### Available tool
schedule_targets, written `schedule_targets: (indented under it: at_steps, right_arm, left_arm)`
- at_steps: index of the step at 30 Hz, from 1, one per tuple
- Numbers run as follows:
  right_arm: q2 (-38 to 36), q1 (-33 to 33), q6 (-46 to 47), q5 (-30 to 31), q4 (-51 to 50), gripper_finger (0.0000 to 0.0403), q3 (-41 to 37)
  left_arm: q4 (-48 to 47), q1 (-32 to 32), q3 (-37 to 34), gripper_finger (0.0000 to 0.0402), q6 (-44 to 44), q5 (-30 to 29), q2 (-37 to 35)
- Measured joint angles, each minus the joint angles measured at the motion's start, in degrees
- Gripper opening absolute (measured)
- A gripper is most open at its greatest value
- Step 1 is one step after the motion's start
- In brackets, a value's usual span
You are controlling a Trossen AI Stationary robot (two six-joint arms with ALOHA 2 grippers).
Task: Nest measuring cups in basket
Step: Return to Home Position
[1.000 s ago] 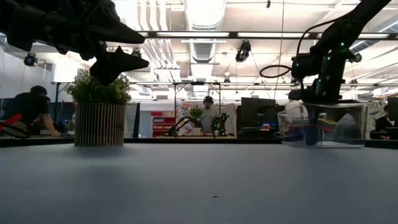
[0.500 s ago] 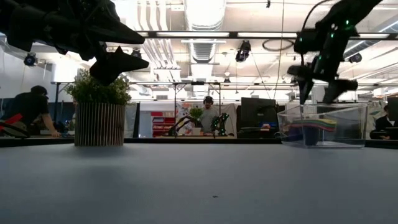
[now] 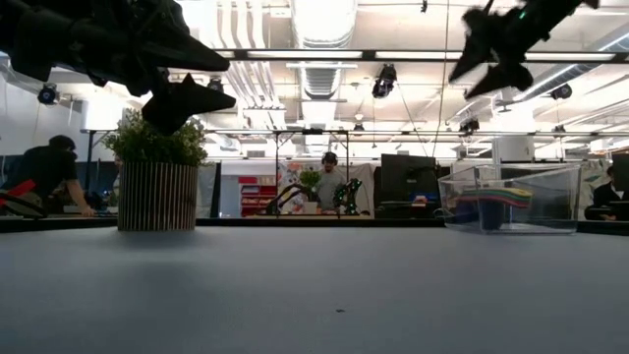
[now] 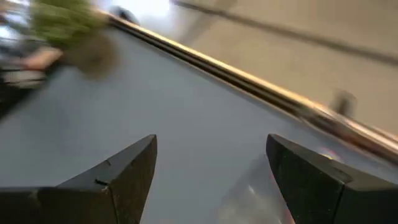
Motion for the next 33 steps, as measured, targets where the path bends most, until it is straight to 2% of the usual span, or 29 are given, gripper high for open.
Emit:
schedule_targets:
  at_steps: [6,10,12,15,19,24,29,33]
  right_arm:
    - [-9.5,13.7,0.9,0.1,9.3,0.0288,-8.5]
    - [-13.0,22.4,-1.3,-1.6,22.6,0.0288,-14.7]
    - [-13.8,26.3,-3.6,-2.0,28.7,0.0288,-16.8]
    - [-14.3,30.4,-7.5,-1.2,30.8,0.0288,-17.2]
    - [-16.0,33.0,-12.4,1.7,29.3,0.0288,-17.2]
    - [-20.9,33.2,-15.8,3.3,28.3,0.0288,-19.7]
    - [-28.9,33.2,-15.4,3.3,26.8,0.0288,-24.1]
    - [-36.6,33.1,-14.4,3.3,26.7,0.0288,-28.2]
  left_arm:
    - [0.0,0.0,-0.3,0.0241,0.0,-0.3,0.0]
    - [-0.1,0.0,-0.3,0.0241,1.6,-0.8,-0.2]
    - [-1.5,0.1,-0.1,0.0241,3.0,0.7,-1.5]
    - [-7.2,0.2,2.2,0.0241,4.8,2.7,-6.3]
    - [-19.5,0.2,6.4,0.0239,7.6,1.3,-14.7]
    - [-23.1,0.2,7.1,0.0232,11.7,-3.6,-22.9]
    - [-32.4,0.2,6.8,0.0232,11.9,-3.8,-29.9]
    - [-33.2,0.2,6.0,0.0232,13.5,-5.8,-35.4]
